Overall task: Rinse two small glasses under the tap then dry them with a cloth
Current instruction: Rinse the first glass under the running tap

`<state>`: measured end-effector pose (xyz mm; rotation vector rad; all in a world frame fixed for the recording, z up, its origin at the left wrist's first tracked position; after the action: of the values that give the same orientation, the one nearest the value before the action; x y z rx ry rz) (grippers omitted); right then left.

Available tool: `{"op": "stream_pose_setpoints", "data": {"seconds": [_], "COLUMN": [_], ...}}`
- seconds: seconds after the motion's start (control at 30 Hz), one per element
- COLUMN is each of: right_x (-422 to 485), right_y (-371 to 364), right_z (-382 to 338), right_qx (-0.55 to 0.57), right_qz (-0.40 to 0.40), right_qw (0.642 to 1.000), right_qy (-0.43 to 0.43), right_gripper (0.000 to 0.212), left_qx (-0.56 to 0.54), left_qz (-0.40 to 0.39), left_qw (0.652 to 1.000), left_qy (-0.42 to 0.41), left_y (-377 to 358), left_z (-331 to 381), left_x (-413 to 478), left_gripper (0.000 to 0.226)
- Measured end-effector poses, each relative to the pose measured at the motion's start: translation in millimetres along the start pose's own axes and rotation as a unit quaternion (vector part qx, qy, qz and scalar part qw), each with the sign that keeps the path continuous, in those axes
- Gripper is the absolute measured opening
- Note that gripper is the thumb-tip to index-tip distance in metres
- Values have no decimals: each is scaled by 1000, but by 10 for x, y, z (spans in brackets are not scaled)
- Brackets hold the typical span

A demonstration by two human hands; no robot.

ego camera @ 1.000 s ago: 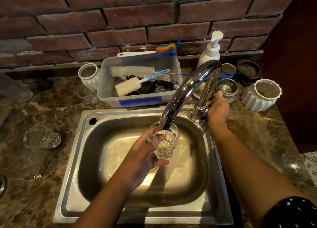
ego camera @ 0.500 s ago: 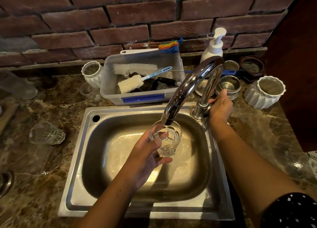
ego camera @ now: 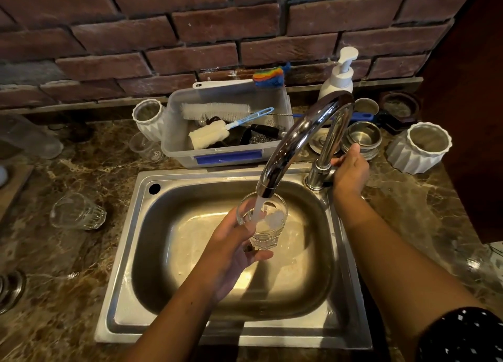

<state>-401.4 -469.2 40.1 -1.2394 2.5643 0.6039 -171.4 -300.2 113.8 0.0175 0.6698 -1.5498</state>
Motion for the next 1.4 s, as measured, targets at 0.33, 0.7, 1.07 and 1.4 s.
{"op": "stream_pose_setpoints", "data": {"seconds": [0.33,0.7,1.07,1.4], "right_x": [-522,-2254,-2335,-2148], "right_y": [413,751,527,431], "right_z": [-1,-248,-523,-462], "right_qx": [-81,-260,-495,-407], "right_qz": [-43,-339,-458,-488], "right_qw": [992,815,607,683], "right_qy": [84,392,420,359], "right_gripper": [51,37,40,19], "left_qx": [-5,-8,129,-70], "left_qz": [-3,5,-30,38], "left_qw": [1000,1000,991,996], "left_qy": [-16,-12,-25,39], "left_y": [72,97,28,104], "left_z": [1,133,373,234], "left_x": [-173,-466,-588,-315], "left_gripper": [59,34,24,52]}}
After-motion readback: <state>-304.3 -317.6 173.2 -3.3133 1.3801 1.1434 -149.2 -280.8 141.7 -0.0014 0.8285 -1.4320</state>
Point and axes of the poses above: each hand's wrist, its own x-axis towards the middle knuckle, its own y-axis out of the back of the hand, z = x × y, the point moved 1 cm from there along x, towards the middle knuckle, and after that the axes turned 8 degrees about -y, right-handed, at the moved point
